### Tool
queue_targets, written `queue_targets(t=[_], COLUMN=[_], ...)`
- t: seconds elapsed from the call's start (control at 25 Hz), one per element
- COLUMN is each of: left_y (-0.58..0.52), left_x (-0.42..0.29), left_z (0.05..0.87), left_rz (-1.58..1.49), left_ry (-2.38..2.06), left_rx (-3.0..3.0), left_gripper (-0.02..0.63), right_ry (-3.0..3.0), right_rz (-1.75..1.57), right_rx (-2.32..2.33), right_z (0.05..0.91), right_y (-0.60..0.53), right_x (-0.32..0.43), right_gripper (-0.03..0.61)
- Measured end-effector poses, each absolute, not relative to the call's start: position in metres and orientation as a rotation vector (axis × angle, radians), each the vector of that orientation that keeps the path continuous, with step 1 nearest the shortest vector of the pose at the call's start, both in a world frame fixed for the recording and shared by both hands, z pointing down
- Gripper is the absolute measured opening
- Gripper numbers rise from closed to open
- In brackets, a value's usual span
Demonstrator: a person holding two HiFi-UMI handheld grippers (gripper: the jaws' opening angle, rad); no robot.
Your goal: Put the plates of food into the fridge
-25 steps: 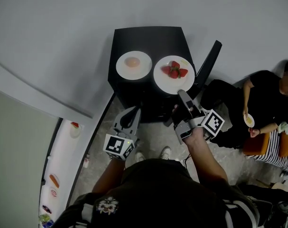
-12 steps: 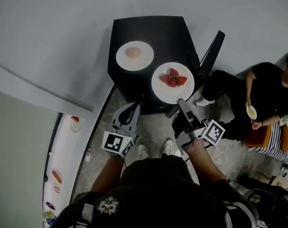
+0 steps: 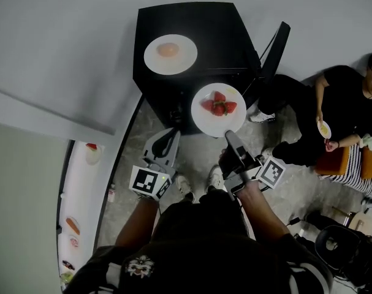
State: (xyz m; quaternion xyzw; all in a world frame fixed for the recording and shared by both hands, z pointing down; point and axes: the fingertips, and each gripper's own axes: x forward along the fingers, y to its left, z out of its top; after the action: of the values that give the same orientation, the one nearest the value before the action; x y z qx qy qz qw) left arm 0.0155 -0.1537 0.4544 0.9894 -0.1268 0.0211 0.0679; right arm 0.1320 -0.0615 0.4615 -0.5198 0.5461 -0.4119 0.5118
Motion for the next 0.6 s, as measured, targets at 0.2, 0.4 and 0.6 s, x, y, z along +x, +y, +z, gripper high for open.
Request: queue_targets(t=[0.2, 0.4, 0.6], left_y=[-0.147, -0.151, -0.156], left_x=[0.015, -0.002, -0.011], left_z=[0.481, 0.498, 0.504], left_rz=[0.091, 0.094, 0.090], left_ry=[-0.383, -0.385, -0.405], left_rx=[2.966, 2.964, 2.950], left_gripper=[0.032, 0.032, 0.032], right_ry=[1.269, 1.273, 1.237], right_rz=[-1.021, -1.028, -1.029], right_rx=[-1.277, -1.321, -1.326], right_z=[0.507, 0.538, 0.557], right_y=[-0.054, -0.062, -0.074], right_x=[0.137, 0.129, 0.132], right_gripper=[0.031, 0.031, 0.031])
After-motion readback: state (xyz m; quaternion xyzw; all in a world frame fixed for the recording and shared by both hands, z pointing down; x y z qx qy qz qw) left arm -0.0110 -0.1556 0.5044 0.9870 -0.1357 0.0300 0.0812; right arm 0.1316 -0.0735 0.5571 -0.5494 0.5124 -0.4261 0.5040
